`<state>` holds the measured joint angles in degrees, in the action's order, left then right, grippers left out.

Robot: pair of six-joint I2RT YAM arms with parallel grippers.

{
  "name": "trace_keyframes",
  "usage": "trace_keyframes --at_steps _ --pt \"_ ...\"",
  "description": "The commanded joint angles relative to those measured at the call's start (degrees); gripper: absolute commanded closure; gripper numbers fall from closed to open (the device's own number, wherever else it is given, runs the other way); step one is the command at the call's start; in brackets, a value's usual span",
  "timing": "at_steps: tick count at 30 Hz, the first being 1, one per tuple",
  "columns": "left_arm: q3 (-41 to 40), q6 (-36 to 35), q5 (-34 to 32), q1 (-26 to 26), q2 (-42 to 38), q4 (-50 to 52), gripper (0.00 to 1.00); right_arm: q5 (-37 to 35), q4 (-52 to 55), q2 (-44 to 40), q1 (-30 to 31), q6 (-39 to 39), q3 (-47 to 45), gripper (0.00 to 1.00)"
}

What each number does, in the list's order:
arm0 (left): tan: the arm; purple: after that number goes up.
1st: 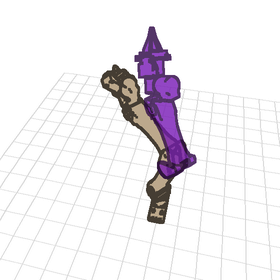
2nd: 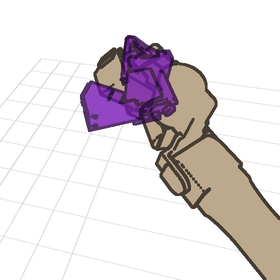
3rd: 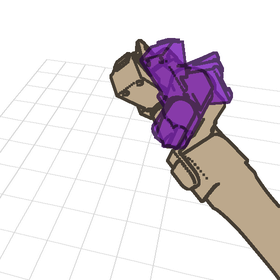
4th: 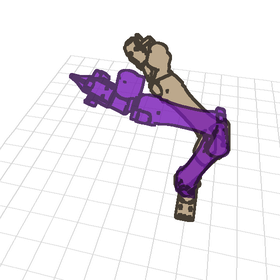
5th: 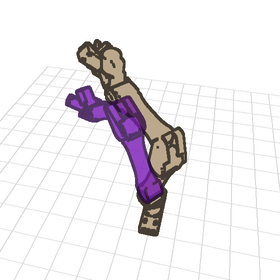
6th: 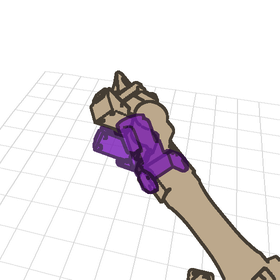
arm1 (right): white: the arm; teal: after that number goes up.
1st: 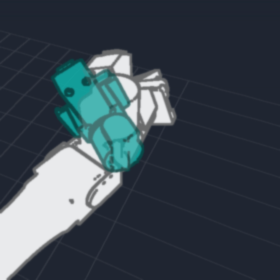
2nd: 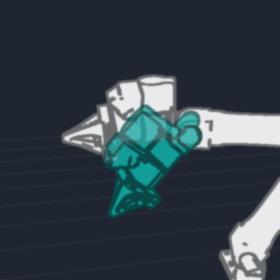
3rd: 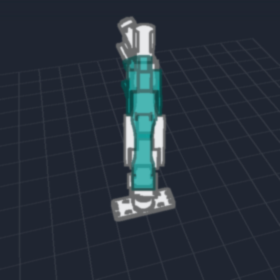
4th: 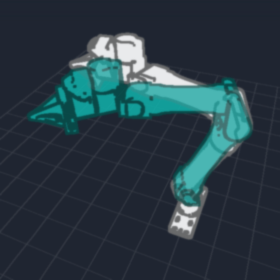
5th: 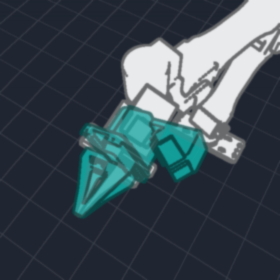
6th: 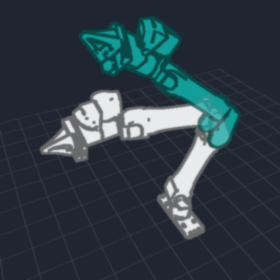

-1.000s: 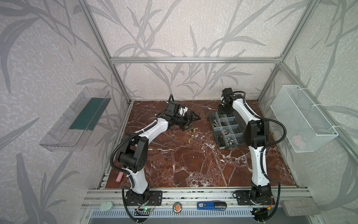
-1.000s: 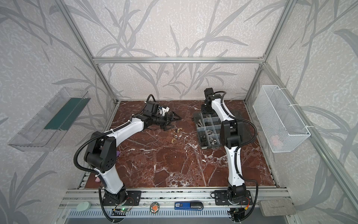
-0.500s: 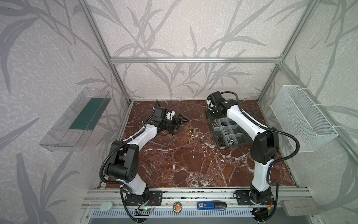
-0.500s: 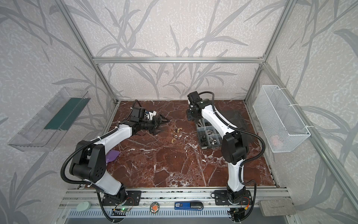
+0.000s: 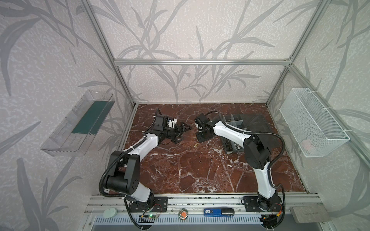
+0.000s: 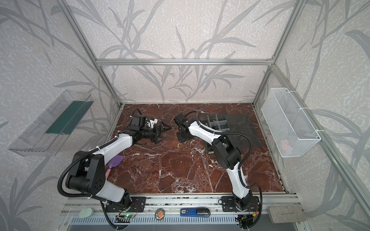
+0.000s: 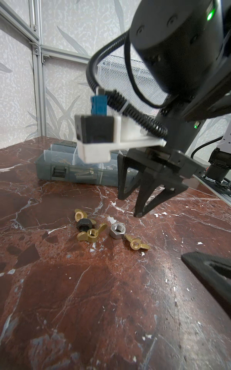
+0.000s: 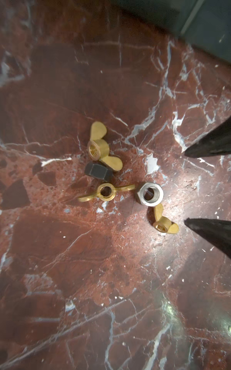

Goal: Sort the screws and nuts into containers
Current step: Pick up the nut from the center of the table.

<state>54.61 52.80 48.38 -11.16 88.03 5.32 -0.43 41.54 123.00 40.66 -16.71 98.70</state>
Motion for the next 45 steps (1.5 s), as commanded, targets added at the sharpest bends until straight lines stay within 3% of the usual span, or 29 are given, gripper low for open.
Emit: trace_keyframes --at_steps 1,24,27,29,31,38,45 --pt "-0.4 0.6 1.3 0.3 -1.3 -1.2 0.01 0.8 -0.7 2.1 0.2 -1.4 -0.3 0.51" --pt "-0.6 0.0 1.5 0.3 -0.7 -1.2 0.01 1.9 -0.3 9.4 0.6 -2.4 5.7 0.61" --pt "-0.6 0.0 1.5 0.3 -0.8 -1.2 0.01 1.9 -0.4 9.7 0.6 -2.4 6.0 0.68" --pt "-0.6 0.1 1.5 0.3 -0.8 -1.2 0.00 1.8 -0.2 9.2 0.6 -2.3 6.0 0.79" --pt "-0.4 0.2 1.5 0.3 -0.8 -1.2 0.00 1.3 0.1 8.0 0.6 -2.1 5.9 0.86" --pt "1.0 -0.3 0.8 -0.8 -1.5 -0.1 0.00 -1.4 2.5 0.0 -0.4 -0.4 4.7 0.86" --pt "3.7 -1.5 -0.4 -3.5 -0.9 1.5 0.00 -6.3 3.9 -12.9 -4.6 0.2 -4.3 0.86"
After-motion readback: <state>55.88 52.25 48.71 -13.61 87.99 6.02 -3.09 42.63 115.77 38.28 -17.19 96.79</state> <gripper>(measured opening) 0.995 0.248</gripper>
